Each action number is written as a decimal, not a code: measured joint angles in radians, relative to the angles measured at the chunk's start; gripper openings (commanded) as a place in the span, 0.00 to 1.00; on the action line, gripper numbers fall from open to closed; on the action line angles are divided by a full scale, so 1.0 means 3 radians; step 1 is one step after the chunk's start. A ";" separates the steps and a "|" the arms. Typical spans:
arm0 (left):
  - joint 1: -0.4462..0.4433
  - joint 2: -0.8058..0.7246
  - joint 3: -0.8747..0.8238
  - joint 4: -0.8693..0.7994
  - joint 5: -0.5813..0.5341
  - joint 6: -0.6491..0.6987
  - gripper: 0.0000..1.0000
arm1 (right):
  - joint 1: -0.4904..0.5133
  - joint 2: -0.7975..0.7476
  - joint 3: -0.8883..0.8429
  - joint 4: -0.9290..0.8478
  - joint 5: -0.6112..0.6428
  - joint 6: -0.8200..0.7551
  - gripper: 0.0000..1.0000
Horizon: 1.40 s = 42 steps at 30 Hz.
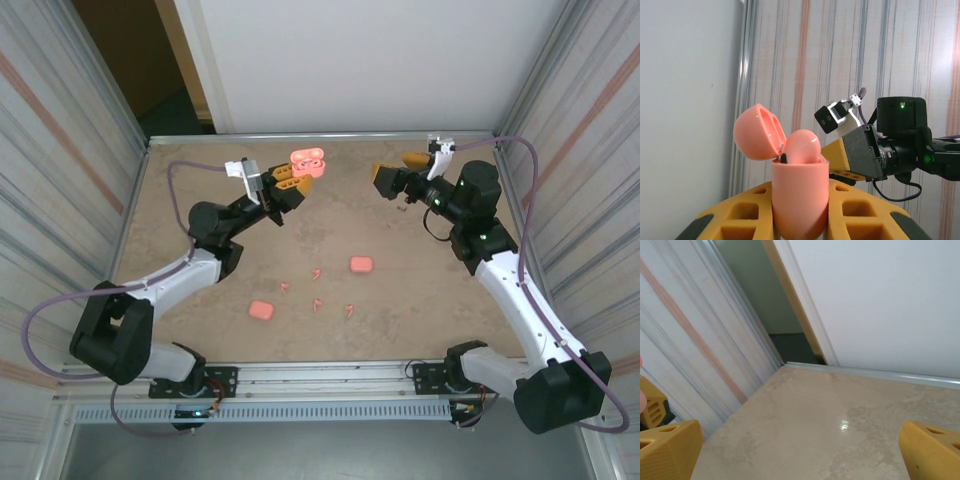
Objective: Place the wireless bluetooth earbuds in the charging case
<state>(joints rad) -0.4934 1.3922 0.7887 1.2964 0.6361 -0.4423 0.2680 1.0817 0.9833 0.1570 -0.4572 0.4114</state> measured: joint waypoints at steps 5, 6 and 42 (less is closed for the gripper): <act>0.0001 0.0078 0.0108 0.0092 0.0065 -0.0001 0.00 | -0.0001 0.0000 0.0000 0.0038 -0.0078 0.0081 0.99; 0.0001 0.0095 0.0123 0.0112 0.0080 -0.0001 0.00 | -0.0001 0.0000 0.0000 0.0052 -0.0103 0.0090 0.99; 0.0001 0.0238 0.0301 0.0233 0.0261 -0.0085 0.00 | 0.0141 0.0304 0.0618 0.0336 -0.0866 0.0524 0.99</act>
<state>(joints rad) -0.4931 1.4635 0.8791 1.3663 0.7143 -0.4679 0.3103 1.1728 1.1687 0.2577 -0.7170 0.5686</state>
